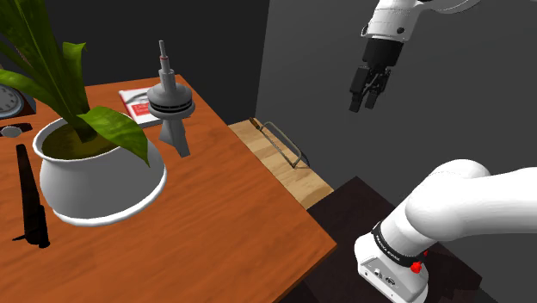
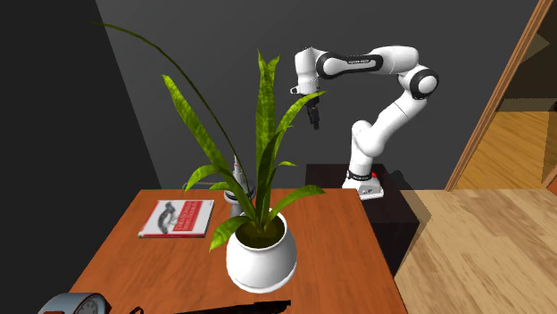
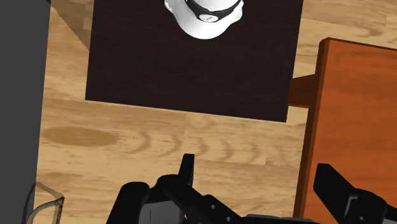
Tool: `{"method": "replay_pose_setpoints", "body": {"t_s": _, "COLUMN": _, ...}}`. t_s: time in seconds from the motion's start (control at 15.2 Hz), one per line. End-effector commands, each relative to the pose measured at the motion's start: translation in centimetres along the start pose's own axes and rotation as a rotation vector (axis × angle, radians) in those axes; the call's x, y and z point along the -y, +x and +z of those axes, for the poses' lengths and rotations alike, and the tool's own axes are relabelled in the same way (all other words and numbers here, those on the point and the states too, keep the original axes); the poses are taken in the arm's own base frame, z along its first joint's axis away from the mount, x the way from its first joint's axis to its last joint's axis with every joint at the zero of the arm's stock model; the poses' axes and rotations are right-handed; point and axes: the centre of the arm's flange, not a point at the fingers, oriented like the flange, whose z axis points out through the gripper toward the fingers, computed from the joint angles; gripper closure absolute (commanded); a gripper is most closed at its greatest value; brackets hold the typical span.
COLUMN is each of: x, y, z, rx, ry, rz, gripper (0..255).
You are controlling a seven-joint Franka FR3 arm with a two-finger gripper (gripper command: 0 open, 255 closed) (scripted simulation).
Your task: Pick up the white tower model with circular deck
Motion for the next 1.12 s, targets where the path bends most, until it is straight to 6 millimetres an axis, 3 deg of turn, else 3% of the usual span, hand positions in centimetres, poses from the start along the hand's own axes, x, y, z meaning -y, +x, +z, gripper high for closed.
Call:
{"method": "replay_pose_setpoints", "body": {"t_s": 0.0, "x": 0.0, "y": 0.0, "z": 0.0, "rx": 0.000, "ry": 0.000, "rz": 0.000, "gripper": 0}}
{"method": "replay_pose_setpoints", "body": {"t_s": 0.53, "x": 8.2, "y": 1.8, "z": 5.5, "rx": -0.240, "ry": -0.045, "rz": 0.005, "gripper": 0}}
{"method": "replay_pose_setpoints", "body": {"t_s": 1.06, "x": 16.1, "y": 4.9, "z": 10.7, "rx": -0.480, "ry": -0.090, "rz": 0.009, "gripper": 0}}
